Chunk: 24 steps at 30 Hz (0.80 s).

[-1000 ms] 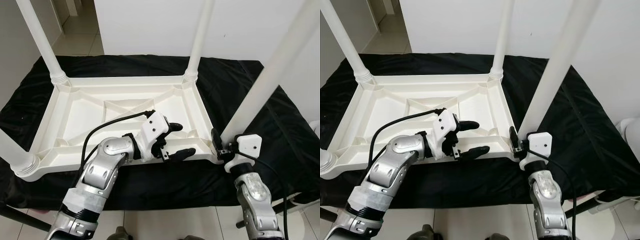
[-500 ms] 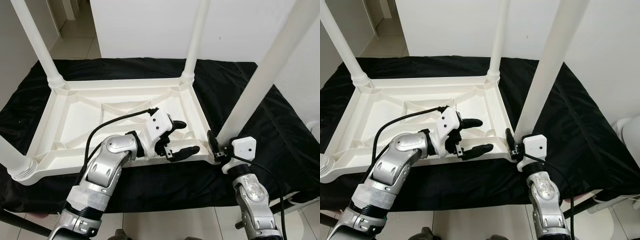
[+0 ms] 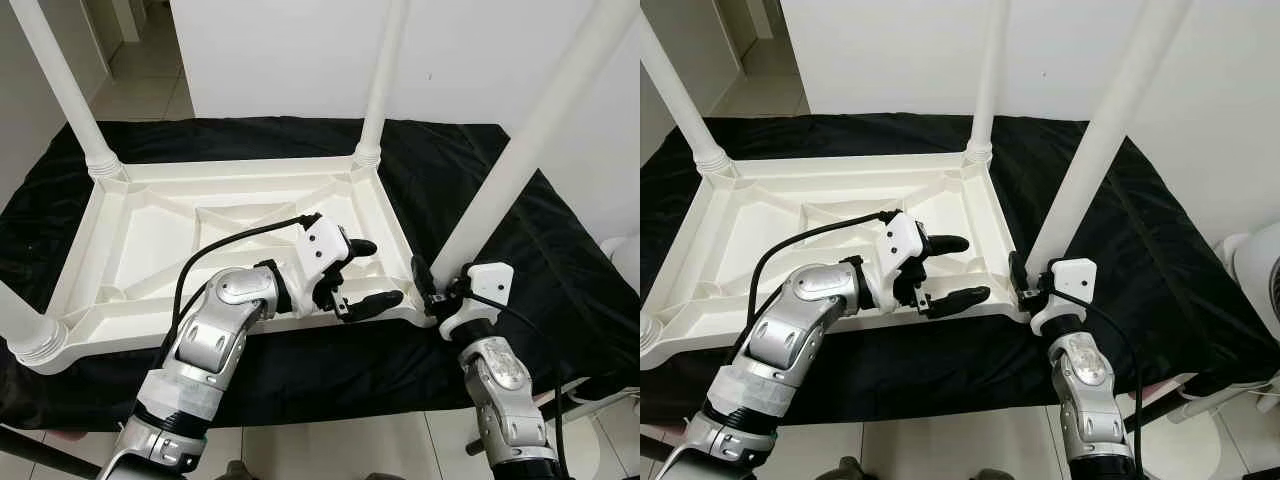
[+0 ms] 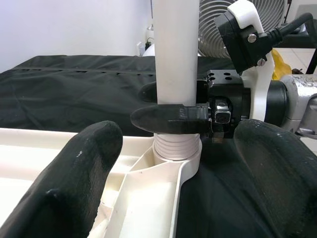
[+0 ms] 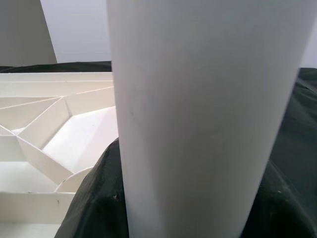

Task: Building children table

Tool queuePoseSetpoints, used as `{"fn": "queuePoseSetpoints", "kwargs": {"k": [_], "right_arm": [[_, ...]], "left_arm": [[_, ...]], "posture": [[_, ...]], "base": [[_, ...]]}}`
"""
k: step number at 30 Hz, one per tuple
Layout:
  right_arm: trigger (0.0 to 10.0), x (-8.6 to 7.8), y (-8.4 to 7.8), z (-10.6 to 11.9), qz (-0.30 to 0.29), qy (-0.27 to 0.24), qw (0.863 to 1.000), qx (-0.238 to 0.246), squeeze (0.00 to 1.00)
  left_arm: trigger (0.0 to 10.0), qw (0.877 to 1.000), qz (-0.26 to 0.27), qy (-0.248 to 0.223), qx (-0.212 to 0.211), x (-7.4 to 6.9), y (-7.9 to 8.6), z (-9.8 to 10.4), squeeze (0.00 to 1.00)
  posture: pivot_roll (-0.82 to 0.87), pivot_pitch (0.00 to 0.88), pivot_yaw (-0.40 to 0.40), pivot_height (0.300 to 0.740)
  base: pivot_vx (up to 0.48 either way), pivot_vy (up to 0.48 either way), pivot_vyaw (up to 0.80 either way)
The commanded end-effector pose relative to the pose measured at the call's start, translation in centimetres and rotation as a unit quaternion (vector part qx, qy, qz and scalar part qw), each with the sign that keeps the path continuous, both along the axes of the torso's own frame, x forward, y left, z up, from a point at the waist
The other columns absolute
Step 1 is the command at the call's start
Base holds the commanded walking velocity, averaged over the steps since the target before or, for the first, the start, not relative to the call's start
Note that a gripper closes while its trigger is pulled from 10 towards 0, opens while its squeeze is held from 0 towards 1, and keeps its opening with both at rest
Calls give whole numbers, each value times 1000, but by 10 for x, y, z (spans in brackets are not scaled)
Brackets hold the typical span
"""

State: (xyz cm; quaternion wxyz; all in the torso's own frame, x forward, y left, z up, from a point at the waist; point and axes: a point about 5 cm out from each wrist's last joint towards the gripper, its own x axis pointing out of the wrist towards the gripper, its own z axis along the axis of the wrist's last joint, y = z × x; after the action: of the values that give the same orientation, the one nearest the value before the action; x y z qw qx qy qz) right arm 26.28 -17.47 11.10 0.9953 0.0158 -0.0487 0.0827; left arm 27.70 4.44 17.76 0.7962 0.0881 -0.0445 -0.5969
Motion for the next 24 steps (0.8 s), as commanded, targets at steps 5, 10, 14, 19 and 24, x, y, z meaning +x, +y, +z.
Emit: {"fn": "queuePoseSetpoints", "kwargs": {"k": [5,10,14,19,24], "right_arm": [[10000,-4,-4,-28,-30,92,993,63,0],[10000,-4,-5,-28,-45,93,991,81,0],[10000,-6,-2,-30,-54,91,989,99,0],[10000,-12,4,-31,-32,65,996,42,0],[10000,-18,16,-30,16,41,998,-36,0]], "left_arm": [[10000,998,56,-7,-4,6,0,0,0],[10000,998,55,-8,-5,6,0,1,0],[10000,998,55,-10,-6,6,0,1,0],[10000,998,55,-10,-6,6,0,1,0],[10000,998,57,-12,-7,6,0,2,0]], "posture": [[-18,5,5,740],[-17,6,6,740],[-20,8,8,740],[-20,9,7,740],[-20,9,8,740]], "base": [[0,0,0],[0,0,0],[0,0,0],[0,0,0],[0,0,0]]}}
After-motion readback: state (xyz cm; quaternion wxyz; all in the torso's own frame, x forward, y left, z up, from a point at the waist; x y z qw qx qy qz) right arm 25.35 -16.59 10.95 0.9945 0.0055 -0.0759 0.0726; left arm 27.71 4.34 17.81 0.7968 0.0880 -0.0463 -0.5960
